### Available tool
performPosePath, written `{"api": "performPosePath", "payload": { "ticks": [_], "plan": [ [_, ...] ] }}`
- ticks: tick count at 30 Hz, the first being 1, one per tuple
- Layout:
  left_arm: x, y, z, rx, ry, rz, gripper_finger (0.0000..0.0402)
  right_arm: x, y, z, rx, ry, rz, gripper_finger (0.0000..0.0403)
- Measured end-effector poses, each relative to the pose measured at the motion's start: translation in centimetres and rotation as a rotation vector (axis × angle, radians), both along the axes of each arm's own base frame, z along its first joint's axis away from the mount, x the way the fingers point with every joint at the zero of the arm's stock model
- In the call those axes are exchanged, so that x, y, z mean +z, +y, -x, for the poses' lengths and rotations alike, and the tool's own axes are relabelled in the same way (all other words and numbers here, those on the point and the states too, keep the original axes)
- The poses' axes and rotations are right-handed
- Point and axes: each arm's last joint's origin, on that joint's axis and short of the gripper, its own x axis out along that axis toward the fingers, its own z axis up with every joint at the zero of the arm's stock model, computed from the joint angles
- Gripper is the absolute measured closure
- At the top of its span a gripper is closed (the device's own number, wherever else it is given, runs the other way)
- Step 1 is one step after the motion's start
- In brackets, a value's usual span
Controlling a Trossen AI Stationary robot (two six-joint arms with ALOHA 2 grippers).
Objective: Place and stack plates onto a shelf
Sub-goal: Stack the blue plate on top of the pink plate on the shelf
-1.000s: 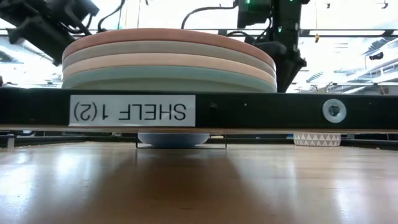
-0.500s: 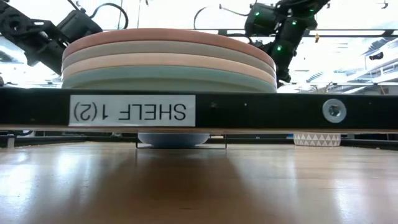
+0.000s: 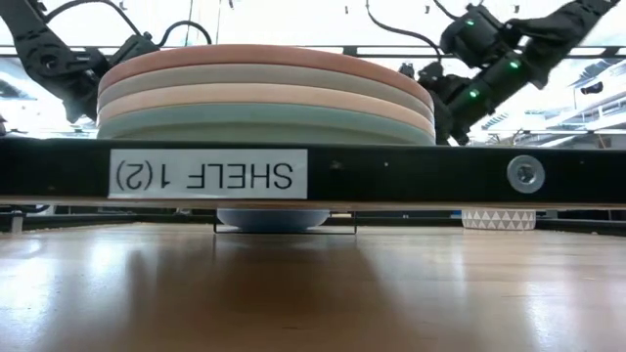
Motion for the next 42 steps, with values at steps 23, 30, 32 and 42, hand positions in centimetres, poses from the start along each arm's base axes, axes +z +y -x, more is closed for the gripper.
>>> {"api": "performPosePath", "payload": {
  "ticks": [23, 30, 32, 42],
  "plan": [
    [0.1, 0.4, -0.9, 0.034, -0.061, -0.075, 0.0285, -5.1, 1.6, 3.9, 0.003, -0.238, -0.034, 0.0383],
    [1.5, 1.1, -1.9, 0.165, -0.083, -0.039, 0.0285, -5.0, 1.6, 3.9, 0.015, -0.238, -0.019, 0.0383],
    [2.2, 1.4, -2.5, 0.168, -0.024, -0.025, 0.0285, -5.0, 1.6, 3.9, 0.01, -0.238, -0.017, 0.0383],
    [3.1, 4.5, -2.0, 0.03, 0.13, 0.068, 0.0285, -5.0, 1.6, 3.9, 0.016, -0.237, -0.019, 0.0383]
  ]
}}
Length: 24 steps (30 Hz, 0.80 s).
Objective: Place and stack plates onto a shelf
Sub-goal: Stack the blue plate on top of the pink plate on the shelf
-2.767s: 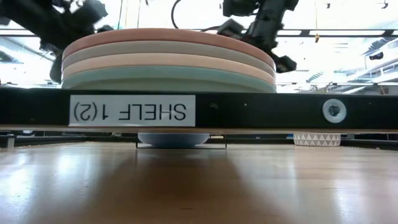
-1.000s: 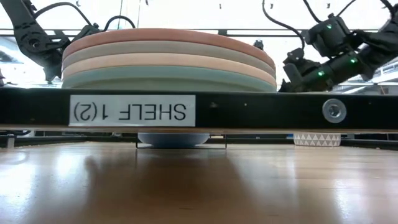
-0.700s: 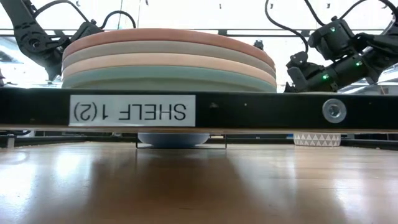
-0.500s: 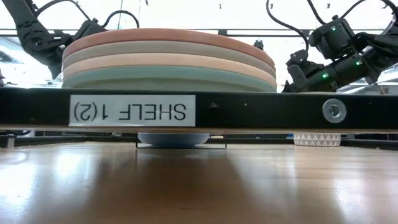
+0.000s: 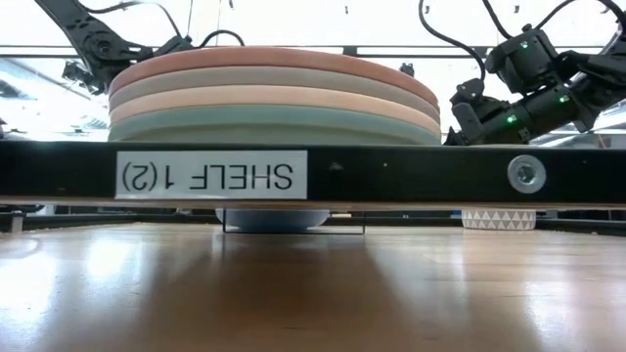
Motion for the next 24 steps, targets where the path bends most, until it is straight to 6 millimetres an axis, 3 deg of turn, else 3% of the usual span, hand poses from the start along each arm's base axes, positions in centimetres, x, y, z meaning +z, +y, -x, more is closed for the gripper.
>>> {"api": "performPosePath", "payload": {
  "ticks": [9, 16, 24],
  "plan": [
    [-0.8, 0.8, 1.1, 0.127, 0.009, 0.139, 0.0285, -0.3, 0.1, 0.0, 0.024, 0.028, -0.021, 0.0383],
    [-2.6, 0.3, 0.6, -0.104, 0.198, 0.093, 0.0285, -0.3, 0.1, 0.0, 0.026, 0.02, -0.015, 0.0383],
    [-4.7, 0.9, -0.8, -0.244, 0.267, -0.012, 0.0285, -0.3, 0.1, 0.0, 0.032, 0.027, -0.003, 0.0383]
  ]
}}
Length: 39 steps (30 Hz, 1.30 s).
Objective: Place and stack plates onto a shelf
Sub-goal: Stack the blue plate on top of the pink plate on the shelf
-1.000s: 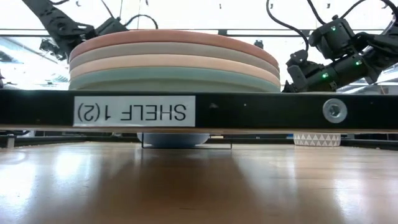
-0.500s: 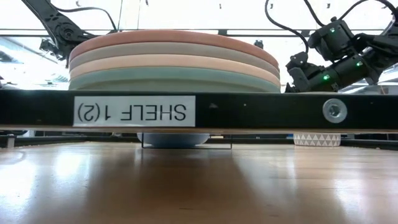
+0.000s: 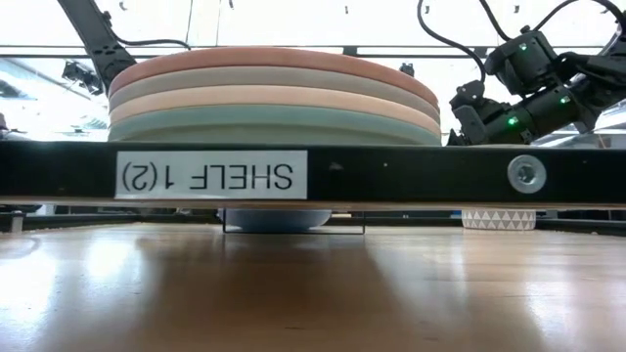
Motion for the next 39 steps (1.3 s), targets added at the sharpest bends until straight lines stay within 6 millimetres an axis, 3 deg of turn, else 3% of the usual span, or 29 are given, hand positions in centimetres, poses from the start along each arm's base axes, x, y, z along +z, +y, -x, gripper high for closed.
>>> {"api": "performPosePath", "payload": {
  "ticks": [5, 12, 27, 39],
  "plan": [
    [-1.0, 0.1, -0.1, -0.071, 0.067, -0.03, 0.03, 0.0, 0.0, 0.0, 0.0, 0.0, 0.0, 0.0383],
    [-0.8, 0.1, -0.2, -0.059, 0.066, -0.052, 0.0386, 0.0, 0.0, 0.0, -0.001, 0.0, 0.0, 0.0383],
    [1.0, -0.9, 0.0, 0.063, 0.012, -0.077, 0.0386, -0.7, -0.3, 0.5, -0.122, 0.09, 0.023, 0.0383],
    [5.9, -1.4, 1.3, 0.246, -0.131, -0.275, 0.0386, -0.7, -0.3, 0.5, -0.127, 0.087, 0.013, 0.0383]
  ]
}}
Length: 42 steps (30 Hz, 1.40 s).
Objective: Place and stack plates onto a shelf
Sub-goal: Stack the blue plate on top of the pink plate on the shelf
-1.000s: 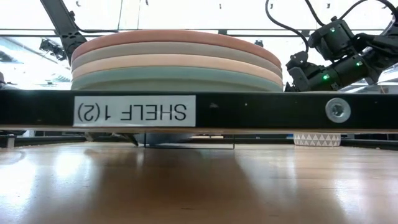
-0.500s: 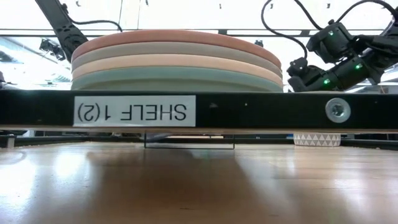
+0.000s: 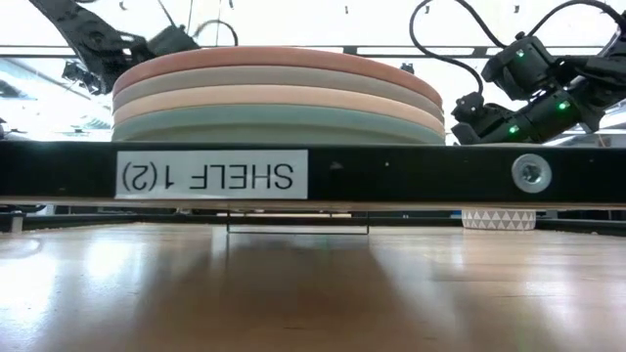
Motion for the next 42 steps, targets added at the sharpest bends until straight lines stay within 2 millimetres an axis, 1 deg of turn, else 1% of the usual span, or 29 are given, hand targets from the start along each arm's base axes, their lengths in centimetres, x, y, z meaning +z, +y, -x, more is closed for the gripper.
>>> {"api": "performPosePath", "payload": {
  "ticks": [4, 8, 15, 17, 18, 23, 28, 31, 36, 42],
  "plan": [
    [2.5, -0.4, 0.6, 0.044, -0.088, -0.069, 0.0386, 0.1, 0.0, -0.1, 0.002, -0.013, 0.003, 0.0383],
    [5.8, -1.0, 0.5, 0.064, -0.213, -0.127, 0.0386, 0.1, 0.0, -0.1, 0.002, -0.014, 0.003, 0.0383],
    [11.9, -2.7, -1.1, -0.016, -0.47, -0.136, 0.0386, 0.2, 0.0, -0.1, 0.004, -0.021, 0.004, 0.0383],
    [13.1, -3.6, -1.6, -0.081, -0.518, -0.143, 0.0386, 0.2, 0.0, -0.1, 0.015, -0.022, -0.001, 0.0383],
    [13.4, -4.2, -1.8, -0.124, -0.523, -0.159, 0.0386, 0.2, 0.1, -0.1, 0.023, -0.024, -0.005, 0.0383],
    [13.9, -7.7, -2.7, -0.335, -0.459, -0.297, 0.0386, 0.3, 0.2, -0.2, 0.059, -0.039, -0.019, 0.0383],
    [14.0, -10.6, -3.1, -0.405, -0.48, -0.309, 0.0386, 0.4, 0.3, -0.4, 0.103, -0.07, -0.06, 0.0383],
    [13.6, -12.2, -3.1, -0.459, -0.475, -0.251, 0.0386, 0.4, 0.4, -0.4, 0.147, -0.08, -0.079, 0.0383],
    [12.1, -14.5, -2.7, -0.515, -0.407, -0.102, 0.0386, 0.5, 0.6, -0.6, 0.207, -0.101, -0.103, 0.0383],
    [10.6, -15.9, -2.0, -0.482, -0.366, 0.088, 0.0386, 0.5, 0.8, -0.6, 0.24, -0.127, -0.163, 0.0383]
  ]
}}
